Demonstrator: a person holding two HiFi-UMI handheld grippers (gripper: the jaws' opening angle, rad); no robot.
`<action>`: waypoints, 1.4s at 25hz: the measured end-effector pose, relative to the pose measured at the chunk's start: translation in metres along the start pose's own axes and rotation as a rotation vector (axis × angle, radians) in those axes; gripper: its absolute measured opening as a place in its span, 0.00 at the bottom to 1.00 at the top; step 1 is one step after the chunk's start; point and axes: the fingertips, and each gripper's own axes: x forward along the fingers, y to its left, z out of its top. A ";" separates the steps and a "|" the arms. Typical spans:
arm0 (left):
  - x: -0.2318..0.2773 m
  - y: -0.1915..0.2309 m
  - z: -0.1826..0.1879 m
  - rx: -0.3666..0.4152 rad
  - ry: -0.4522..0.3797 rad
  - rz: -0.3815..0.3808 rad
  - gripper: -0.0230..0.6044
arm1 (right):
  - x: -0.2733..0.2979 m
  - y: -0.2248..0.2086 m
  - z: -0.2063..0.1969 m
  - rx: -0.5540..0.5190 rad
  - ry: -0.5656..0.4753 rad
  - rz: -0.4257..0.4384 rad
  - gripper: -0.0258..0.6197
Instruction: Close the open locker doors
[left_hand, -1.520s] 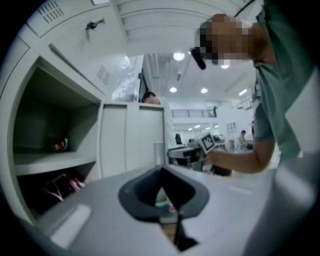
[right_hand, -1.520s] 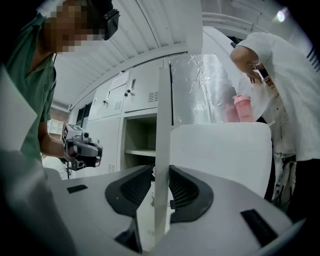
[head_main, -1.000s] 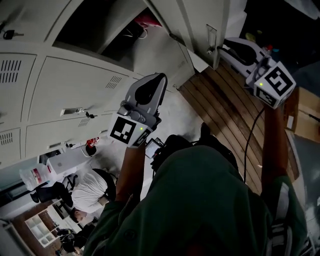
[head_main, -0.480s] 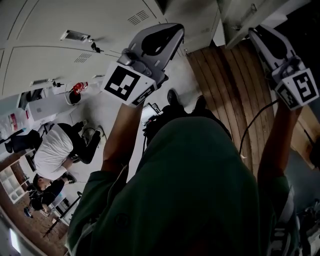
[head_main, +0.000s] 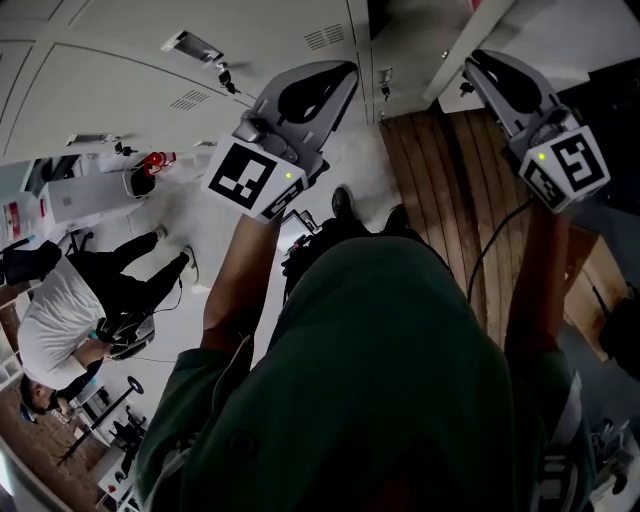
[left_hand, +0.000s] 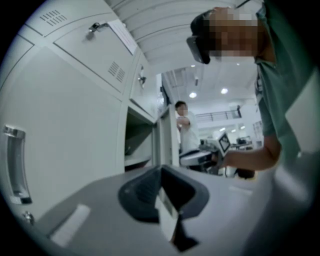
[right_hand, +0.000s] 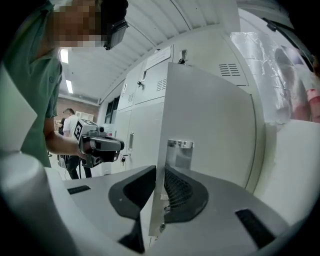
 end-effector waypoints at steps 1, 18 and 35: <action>-0.003 0.005 -0.001 -0.003 -0.001 0.006 0.04 | 0.008 0.000 0.000 -0.006 0.010 0.002 0.12; -0.037 0.080 -0.010 -0.015 -0.021 0.050 0.04 | 0.129 -0.021 0.000 0.018 0.070 -0.055 0.11; -0.059 0.112 -0.020 -0.017 -0.020 -0.041 0.04 | 0.161 -0.041 0.003 0.099 0.098 -0.276 0.07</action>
